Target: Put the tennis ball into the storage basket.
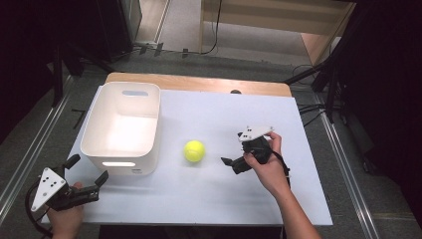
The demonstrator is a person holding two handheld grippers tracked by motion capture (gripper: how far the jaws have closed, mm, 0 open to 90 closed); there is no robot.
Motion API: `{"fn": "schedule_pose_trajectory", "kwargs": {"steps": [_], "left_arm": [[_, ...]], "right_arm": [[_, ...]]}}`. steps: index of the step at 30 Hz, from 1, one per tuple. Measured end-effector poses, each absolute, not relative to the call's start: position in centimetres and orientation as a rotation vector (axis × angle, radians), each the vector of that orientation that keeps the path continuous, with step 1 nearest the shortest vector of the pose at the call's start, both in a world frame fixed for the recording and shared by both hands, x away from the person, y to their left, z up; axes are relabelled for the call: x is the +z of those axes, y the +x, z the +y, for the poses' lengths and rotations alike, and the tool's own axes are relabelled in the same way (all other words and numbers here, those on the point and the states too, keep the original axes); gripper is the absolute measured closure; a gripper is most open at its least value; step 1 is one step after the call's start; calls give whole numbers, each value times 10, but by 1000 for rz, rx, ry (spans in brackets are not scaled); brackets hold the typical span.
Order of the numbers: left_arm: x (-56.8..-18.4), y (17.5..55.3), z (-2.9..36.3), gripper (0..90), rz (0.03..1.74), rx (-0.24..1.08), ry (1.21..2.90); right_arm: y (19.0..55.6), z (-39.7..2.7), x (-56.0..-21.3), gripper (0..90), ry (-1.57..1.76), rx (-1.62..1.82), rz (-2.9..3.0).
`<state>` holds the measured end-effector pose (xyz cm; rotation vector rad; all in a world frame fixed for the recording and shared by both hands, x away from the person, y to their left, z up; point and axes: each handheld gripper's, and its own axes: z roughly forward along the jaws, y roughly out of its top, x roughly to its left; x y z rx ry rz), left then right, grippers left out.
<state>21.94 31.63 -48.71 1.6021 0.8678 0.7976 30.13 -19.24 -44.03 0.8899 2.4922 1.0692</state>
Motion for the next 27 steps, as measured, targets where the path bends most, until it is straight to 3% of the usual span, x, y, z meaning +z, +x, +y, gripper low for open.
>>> {"fn": "schedule_pose_trajectory", "kwargs": {"steps": [27], "left_arm": [[-487,220,316,0,866,799,1611]], "right_arm": [[322,-155,-438,0,803,964,2629]]}}
